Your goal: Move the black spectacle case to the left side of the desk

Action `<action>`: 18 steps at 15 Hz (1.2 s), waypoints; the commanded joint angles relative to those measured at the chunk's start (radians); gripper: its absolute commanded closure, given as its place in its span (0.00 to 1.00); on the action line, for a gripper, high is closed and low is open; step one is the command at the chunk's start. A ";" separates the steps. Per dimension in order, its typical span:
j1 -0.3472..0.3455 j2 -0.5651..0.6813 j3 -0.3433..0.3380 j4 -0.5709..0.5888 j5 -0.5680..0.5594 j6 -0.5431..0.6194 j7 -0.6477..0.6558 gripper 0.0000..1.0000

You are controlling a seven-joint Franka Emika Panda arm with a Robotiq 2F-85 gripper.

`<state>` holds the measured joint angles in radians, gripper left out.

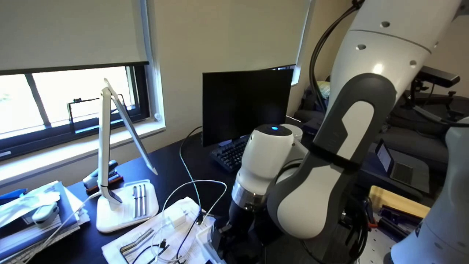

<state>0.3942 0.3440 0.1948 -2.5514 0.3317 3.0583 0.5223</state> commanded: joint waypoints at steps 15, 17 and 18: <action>-0.070 -0.057 0.100 -0.013 0.045 -0.030 -0.025 0.00; -0.150 -0.113 0.199 0.001 0.098 -0.078 -0.064 0.00; -0.168 -0.154 0.225 0.004 0.118 -0.100 -0.075 0.00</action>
<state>0.3173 0.3079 0.3095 -2.5436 0.3692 3.0442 0.5116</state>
